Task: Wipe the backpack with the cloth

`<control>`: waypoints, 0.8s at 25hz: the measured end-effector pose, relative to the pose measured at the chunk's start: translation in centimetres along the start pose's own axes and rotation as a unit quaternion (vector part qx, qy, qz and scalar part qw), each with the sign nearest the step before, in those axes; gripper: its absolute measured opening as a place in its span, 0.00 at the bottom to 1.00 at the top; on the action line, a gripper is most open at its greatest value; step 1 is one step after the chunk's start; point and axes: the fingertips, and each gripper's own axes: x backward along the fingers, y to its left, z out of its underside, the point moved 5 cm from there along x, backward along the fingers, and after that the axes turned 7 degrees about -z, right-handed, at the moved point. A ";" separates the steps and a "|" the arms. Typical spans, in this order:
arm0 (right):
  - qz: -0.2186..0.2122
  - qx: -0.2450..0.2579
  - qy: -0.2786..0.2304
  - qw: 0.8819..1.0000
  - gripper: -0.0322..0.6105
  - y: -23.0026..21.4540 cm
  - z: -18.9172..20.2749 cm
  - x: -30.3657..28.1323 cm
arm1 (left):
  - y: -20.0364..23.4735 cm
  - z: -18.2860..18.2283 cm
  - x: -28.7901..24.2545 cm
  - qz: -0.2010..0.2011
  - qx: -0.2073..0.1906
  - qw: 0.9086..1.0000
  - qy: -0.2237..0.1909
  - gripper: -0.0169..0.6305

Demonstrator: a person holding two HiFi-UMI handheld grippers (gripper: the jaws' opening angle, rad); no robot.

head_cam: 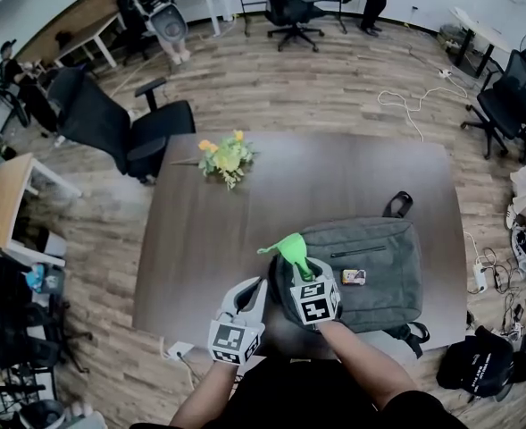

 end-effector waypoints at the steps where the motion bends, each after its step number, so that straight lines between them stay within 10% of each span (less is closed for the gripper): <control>1: -0.001 -0.002 0.007 1.000 0.20 0.1 0.3 -0.3 | 0.1 0.1 0.0 -0.001 0.001 1.000 0.001 0.05; 20: 0.062 -0.023 0.047 0.997 0.20 -3.5 3.4 0.2 | 0.0 2.2 -0.7 0.010 -0.001 0.999 0.034 0.05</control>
